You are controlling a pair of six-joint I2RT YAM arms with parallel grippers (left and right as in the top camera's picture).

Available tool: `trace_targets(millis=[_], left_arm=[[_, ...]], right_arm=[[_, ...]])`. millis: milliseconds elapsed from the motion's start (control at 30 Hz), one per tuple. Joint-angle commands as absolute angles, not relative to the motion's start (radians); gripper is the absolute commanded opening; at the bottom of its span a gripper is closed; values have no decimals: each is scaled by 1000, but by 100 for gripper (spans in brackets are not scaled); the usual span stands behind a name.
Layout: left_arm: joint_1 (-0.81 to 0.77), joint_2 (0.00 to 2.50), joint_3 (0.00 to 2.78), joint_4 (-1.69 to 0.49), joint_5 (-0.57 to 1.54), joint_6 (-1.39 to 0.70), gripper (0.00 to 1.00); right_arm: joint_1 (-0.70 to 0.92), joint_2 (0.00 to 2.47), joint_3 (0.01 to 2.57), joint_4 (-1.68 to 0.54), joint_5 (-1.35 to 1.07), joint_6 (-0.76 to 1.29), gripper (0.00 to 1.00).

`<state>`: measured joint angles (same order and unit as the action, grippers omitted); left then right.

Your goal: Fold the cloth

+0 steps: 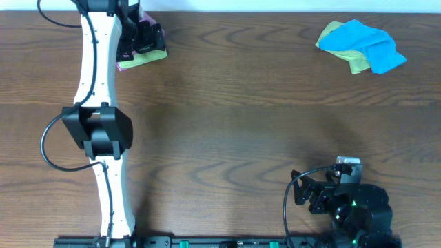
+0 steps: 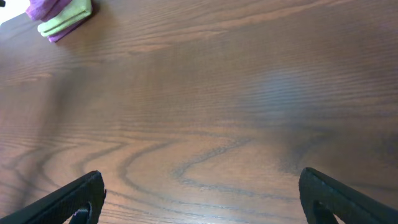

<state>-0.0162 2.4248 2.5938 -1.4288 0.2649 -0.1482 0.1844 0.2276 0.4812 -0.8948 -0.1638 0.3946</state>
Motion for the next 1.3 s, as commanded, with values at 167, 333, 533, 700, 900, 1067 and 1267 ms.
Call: trace_targets(millis=[167, 333, 533, 700, 900, 1067, 1267], left_arm=[[-73, 2308, 2616, -1430, 144, -123, 96], [-97, 2255, 2601, -1407, 106, -118, 95], [-120, 2160, 2469, -1336, 78, -115, 95], [-128, 2014, 2204, -1189, 79, -116, 95], [-131, 1801, 1879, -1026, 77, -115, 96], [-131, 1633, 1652, -904, 70, -94, 96], [-130, 1422, 1376, -775, 70, -89, 96]], right_arm=[[177, 223, 479, -895, -161, 407, 99], [177, 223, 479, -895, -161, 407, 99], [177, 223, 479, -895, -161, 407, 99], [177, 223, 479, -895, -161, 407, 99], [177, 223, 479, -895, -161, 407, 99], [177, 223, 479, -895, -161, 407, 99], [177, 223, 479, -895, -161, 407, 99]])
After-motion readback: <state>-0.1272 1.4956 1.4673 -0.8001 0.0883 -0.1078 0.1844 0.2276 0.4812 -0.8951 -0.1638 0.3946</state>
